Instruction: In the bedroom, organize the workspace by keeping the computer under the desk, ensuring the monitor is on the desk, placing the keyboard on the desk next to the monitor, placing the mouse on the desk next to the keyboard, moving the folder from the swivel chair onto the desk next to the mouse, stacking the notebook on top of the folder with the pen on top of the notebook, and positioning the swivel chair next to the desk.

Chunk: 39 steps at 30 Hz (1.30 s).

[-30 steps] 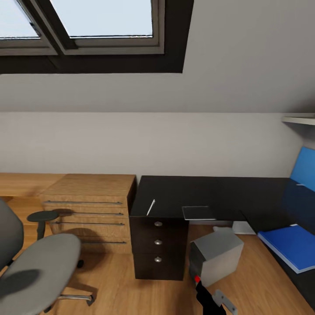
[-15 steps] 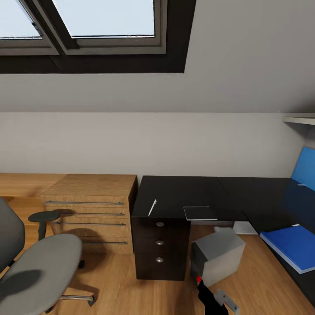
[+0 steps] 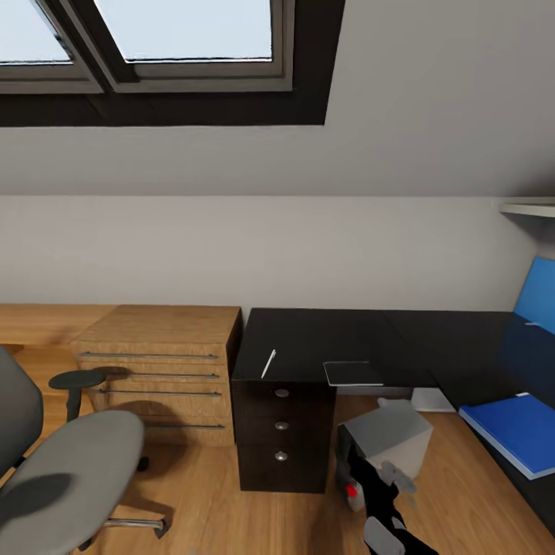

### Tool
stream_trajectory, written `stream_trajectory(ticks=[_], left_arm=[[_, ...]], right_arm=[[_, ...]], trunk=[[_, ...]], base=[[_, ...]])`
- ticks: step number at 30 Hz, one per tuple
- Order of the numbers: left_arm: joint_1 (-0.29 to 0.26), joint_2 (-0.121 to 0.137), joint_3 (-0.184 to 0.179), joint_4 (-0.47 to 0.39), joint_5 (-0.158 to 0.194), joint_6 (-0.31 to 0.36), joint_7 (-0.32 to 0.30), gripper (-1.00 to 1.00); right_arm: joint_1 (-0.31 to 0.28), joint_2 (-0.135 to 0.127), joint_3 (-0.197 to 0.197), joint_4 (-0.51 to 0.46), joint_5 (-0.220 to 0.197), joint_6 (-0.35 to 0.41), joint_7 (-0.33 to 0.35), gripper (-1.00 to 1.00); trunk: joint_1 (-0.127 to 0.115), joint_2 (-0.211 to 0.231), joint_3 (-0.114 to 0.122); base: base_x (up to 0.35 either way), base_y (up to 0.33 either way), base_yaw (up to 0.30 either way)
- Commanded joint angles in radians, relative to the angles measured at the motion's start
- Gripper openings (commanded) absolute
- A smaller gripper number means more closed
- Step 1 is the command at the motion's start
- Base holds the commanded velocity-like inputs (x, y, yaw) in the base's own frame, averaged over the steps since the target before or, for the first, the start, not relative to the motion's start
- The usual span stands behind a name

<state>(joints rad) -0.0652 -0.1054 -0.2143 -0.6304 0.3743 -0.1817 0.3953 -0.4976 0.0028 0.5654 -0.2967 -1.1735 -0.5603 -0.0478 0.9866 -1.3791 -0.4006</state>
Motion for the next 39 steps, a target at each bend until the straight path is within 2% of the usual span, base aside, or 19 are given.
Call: stream_trajectory(ticks=[1,4,6,10,12,14,15,19,21,22,24,25,26,29,32,33,37,38,39], left_arm=[[-0.001,-0.005,-0.007,-0.025,0.011,0.007,0.007,1.0],[-0.001,-0.019,-0.01,-0.14,0.01,0.105,0.008,1.0],[-0.001,-0.03,-0.011,-0.283,0.01,0.25,0.009,1.0],[0.001,-0.047,-0.012,-0.484,0.016,0.48,0.012,1.0],[0.0,-0.052,-0.012,-0.545,0.021,0.578,0.013,1.0],[-0.006,-0.057,-0.012,-0.57,0.029,0.623,0.013,1.0],[-0.019,-0.062,-0.011,-0.586,0.042,0.651,0.014,1.0],[-0.047,-0.068,-0.01,-0.607,0.097,0.688,0.013,1.0],[-0.053,-0.066,-0.009,-0.602,0.115,0.696,0.013,1.0],[-0.056,-0.053,-0.002,-0.589,0.121,0.698,0.012,1.0],[-0.057,-0.04,0.0,-0.588,0.122,0.698,0.012,1.0],[-0.057,-0.033,-0.002,-0.586,0.122,0.697,0.013,1.0],[-0.057,-0.027,-0.004,-0.585,0.122,0.695,0.014,1.0],[-0.057,-0.027,-0.006,-0.588,0.123,0.695,0.013,1.0],[-0.057,-0.026,-0.006,-0.641,0.123,0.694,0.01,1.0],[-0.047,-0.024,-0.007,-0.727,0.123,0.694,0.01,1.0],[0.013,-0.024,-0.014,-0.833,0.123,0.695,0.01,1.0],[0.031,-0.023,-0.02,-0.857,0.123,0.695,0.01,1.0],[0.036,-0.024,-0.022,-0.862,0.124,0.695,0.01,1.0]], right_arm=[[-0.004,-0.012,0.007,-0.025,-0.008,0.022,-0.006,1.0],[-0.025,-0.047,-0.014,-0.107,-0.012,0.14,-0.008,1.0],[-0.057,-0.064,-0.083,-0.156,-0.018,0.248,-0.008,1.0],[-0.11,-0.07,-0.218,-0.185,-0.022,0.388,-0.008,1.0],[-0.135,-0.071,-0.273,-0.19,-0.025,0.46,-0.007,1.0],[-0.148,-0.071,-0.31,-0.194,-0.03,0.507,-0.005,1.0],[-0.157,-0.072,-0.35,-0.202,-0.039,0.558,-0.001,1.0],[-0.168,-0.077,-0.432,-0.243,-0.06,0.716,0.028,1.0],[-0.171,-0.083,-0.453,-0.255,-0.064,0.787,0.045,1.0],[-0.172,-0.096,-0.463,-0.259,-0.068,0.824,0.059,1.0],[-0.172,-0.098,-0.47,-0.261,-0.078,0.833,0.063,1.0],[-0.172,-0.1,-0.478,-0.261,-0.108,0.838,0.064,1.0],[-0.171,-0.105,-0.485,-0.262,-0.18,0.844,0.066,1.0],[-0.171,-0.115,-0.486,-0.262,-0.216,0.852,0.066,1.0],[-0.171,-0.149,-0.489,-0.264,-0.284,1.008,0.066,1.0],[-0.171,-0.158,-0.496,-0.266,-0.331,1.094,0.069,1.0],[-0.171,-0.159,-0.555,-0.268,-0.348,1.117,0.073,1.0],[-0.171,-0.159,-0.61,-0.268,-0.349,1.12,0.074,1.0],[-0.171,-0.159,-0.629,-0.268,-0.349,1.121,0.075,1.0]], trunk=[[0.004,-0.008,-0.005],[0.015,-0.029,-0.014],[0.023,-0.043,-0.02],[0.038,-0.071,-0.033],[0.046,-0.085,-0.039],[0.054,-0.099,-0.045],[0.058,-0.106,-0.048],[0.073,-0.134,-0.061],[0.081,-0.148,-0.067],[0.084,-0.155,-0.07],[0.092,-0.169,-0.077],[0.096,-0.176,-0.08],[0.1,-0.183,-0.083],[0.111,-0.204,-0.092],[0.123,-0.225,-0.102],[0.127,-0.232,-0.105],[0.142,-0.26,-0.117],[0.146,-0.267,-0.12],[0.15,-0.274,-0.124]], base=[[0.0,0.0,0.0],[0.0,0.0,0.0],[0.0,0.0,0.0],[0.0,0.0,0.0],[0.0,0.0,0.0],[0.0,0.0,0.0],[0.0,0.0,0.0],[0.0,0.0,0.0],[0.0,0.0,0.0],[0.0,0.0,0.0],[0.0,0.0,0.0],[0.0,0.0,0.0],[0.0,0.0,0.0],[0.0,0.0,0.0],[0.0,0.0,0.0],[0.0,0.0,0.0],[0.0,0.0,0.0],[0.0,0.0,0.0],[0.0,0.0,0.0]])
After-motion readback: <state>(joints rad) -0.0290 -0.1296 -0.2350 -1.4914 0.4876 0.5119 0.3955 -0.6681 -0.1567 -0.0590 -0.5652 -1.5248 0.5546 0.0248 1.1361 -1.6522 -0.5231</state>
